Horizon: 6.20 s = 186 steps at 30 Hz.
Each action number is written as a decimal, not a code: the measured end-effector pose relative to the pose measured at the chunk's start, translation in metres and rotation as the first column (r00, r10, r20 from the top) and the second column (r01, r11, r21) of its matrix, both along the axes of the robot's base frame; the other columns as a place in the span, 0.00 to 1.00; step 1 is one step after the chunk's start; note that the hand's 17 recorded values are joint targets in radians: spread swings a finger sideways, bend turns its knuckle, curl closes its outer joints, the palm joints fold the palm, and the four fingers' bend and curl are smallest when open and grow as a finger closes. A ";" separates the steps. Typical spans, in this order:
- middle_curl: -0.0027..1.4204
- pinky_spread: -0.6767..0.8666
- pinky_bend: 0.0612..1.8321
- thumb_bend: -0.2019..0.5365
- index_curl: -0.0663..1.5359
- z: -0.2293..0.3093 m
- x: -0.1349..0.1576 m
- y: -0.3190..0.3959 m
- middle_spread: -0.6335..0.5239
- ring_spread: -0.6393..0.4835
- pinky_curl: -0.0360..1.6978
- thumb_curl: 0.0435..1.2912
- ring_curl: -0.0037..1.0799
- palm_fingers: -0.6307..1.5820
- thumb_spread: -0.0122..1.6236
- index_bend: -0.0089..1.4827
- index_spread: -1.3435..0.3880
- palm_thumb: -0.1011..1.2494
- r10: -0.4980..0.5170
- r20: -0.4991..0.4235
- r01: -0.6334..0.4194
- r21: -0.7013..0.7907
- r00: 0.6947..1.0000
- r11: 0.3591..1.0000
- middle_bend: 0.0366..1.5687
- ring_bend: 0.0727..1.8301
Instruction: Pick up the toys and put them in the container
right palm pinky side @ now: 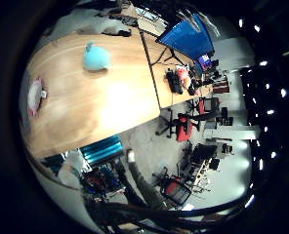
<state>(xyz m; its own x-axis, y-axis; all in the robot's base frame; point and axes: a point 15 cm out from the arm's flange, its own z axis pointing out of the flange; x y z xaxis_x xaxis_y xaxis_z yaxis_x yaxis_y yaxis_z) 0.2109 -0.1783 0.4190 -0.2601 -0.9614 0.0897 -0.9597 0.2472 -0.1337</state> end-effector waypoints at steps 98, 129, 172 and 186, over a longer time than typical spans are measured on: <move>0.42 0.06 0.64 0.39 0.30 -0.174 0.193 -0.079 0.20 0.25 0.12 0.29 0.41 0.81 0.56 0.29 0.48 0.90 0.014 -0.128 0.014 0.214 0.992 0.977 0.45 0.63; 0.45 0.03 0.57 0.25 0.41 0.018 0.252 0.327 0.19 0.25 0.17 0.32 0.42 0.81 0.55 0.23 0.47 0.94 0.542 0.013 -0.534 0.194 0.840 0.823 0.45 0.61; 0.45 0.05 0.57 0.13 0.47 0.013 0.161 0.517 0.22 0.25 0.21 0.23 0.42 0.72 0.71 0.10 0.45 0.69 0.840 0.020 -0.838 0.085 0.542 0.539 0.39 0.59; 0.31 0.69 0.57 0.22 0.34 0.012 0.164 0.511 0.48 0.65 0.17 0.17 0.24 0.30 0.50 0.12 0.51 0.07 0.860 0.017 -0.857 0.094 0.510 0.506 0.15 0.27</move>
<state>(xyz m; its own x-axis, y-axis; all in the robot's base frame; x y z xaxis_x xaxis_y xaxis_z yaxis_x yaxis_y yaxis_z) 0.3746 0.3332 0.4312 0.6980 -0.7161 -0.0058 -0.7109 -0.6919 -0.1259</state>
